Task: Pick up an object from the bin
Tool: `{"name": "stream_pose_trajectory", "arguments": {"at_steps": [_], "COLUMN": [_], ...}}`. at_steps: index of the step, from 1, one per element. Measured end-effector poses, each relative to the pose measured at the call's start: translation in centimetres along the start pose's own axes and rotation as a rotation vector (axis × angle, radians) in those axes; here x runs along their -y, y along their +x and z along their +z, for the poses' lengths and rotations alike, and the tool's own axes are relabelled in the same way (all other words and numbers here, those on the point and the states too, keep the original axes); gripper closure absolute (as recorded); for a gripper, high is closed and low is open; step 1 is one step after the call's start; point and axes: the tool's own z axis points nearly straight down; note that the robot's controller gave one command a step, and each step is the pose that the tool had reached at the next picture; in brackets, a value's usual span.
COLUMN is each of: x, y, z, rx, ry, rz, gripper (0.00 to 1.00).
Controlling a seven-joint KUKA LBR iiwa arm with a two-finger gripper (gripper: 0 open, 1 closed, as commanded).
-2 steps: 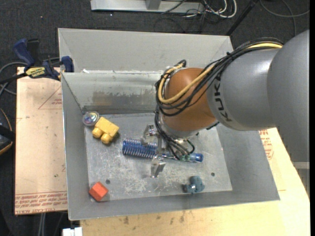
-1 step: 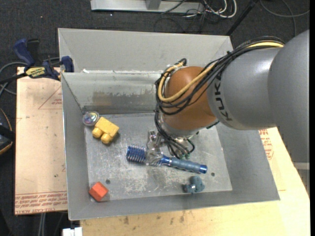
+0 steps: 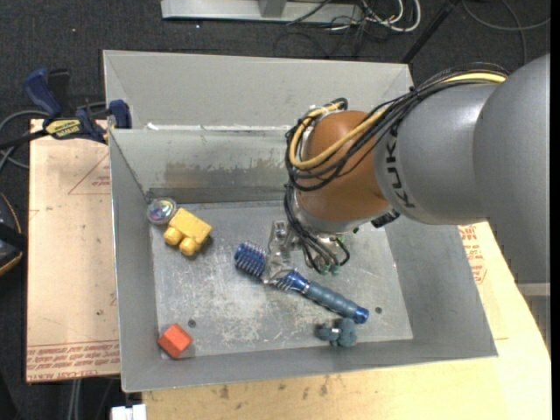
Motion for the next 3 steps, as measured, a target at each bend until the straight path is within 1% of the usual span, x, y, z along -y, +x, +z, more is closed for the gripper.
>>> {"name": "stream_pose_trajectory", "arguments": {"at_steps": [1,2,3], "x": [0.6,0.6,-3.0], "y": [0.0,0.8,0.5], "z": [0.2,1.2,-11.1], "rx": [0.001,-0.026,-0.017], "ry": [0.007,0.008,0.006], "rz": [0.008,0.008,0.011], "gripper": [0.0,1.0,1.0]}}
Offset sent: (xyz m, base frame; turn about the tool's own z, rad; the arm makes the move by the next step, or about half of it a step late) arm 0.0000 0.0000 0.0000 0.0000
